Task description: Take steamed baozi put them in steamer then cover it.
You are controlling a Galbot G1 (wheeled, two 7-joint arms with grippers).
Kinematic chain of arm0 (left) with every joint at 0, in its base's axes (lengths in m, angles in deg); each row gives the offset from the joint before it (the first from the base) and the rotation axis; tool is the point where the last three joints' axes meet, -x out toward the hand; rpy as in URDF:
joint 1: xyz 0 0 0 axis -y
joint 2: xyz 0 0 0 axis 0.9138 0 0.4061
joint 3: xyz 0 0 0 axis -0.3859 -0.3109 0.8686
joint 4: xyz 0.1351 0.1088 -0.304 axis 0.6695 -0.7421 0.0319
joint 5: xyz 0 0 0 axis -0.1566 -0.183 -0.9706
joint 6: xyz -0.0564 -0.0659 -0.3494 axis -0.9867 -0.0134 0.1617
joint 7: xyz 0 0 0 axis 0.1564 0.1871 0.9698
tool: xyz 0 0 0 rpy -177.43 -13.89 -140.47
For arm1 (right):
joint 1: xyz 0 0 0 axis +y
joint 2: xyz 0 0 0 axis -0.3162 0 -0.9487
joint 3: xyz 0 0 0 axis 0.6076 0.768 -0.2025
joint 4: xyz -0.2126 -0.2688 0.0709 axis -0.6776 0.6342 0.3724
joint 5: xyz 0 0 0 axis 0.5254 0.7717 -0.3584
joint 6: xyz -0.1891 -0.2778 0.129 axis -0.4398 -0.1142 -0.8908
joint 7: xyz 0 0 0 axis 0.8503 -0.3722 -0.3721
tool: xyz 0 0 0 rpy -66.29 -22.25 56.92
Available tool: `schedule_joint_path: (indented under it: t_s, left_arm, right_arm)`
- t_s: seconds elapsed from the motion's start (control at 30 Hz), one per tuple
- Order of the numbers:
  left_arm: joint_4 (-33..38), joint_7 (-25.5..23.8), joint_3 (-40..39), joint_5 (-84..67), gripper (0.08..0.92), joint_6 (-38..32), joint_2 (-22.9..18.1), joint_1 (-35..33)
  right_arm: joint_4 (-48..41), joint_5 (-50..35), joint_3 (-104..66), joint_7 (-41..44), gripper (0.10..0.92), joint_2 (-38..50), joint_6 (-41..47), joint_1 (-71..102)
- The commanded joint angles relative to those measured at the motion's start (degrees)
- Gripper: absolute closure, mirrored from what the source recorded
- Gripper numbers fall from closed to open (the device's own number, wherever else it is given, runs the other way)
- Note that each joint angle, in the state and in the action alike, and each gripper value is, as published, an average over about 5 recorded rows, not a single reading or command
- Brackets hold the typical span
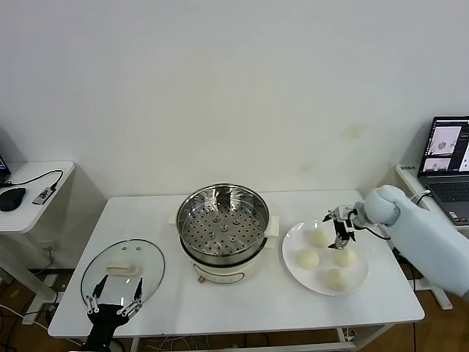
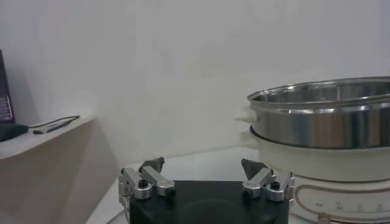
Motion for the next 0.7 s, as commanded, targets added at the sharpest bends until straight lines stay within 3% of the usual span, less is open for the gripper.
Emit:
schedule_joint_path:
  t_s: [0.03,0.47,0.7]
  left_arm:
    - [-0.06,0.04,0.47,0.31,0.177,0.00,0.07,-0.03]
    - [-1.31,-0.03,1.21,0.22,0.177,-0.62,0.95,0.88]
    - [-1.51,0.00,1.21,0.25,0.177,-0.78,0.92,1.15]
  right_arm:
    - [-9.26,1.18,5.05,1.69,0.203,-5.53,0.36,-4.00]
    - [-14.81,2.98,3.63,0.63,0.208,-9.57,1.08,-3.71]
    - [-15.81,3.56,3.25,0.65,0.295,-10.80,1.32,-3.24]
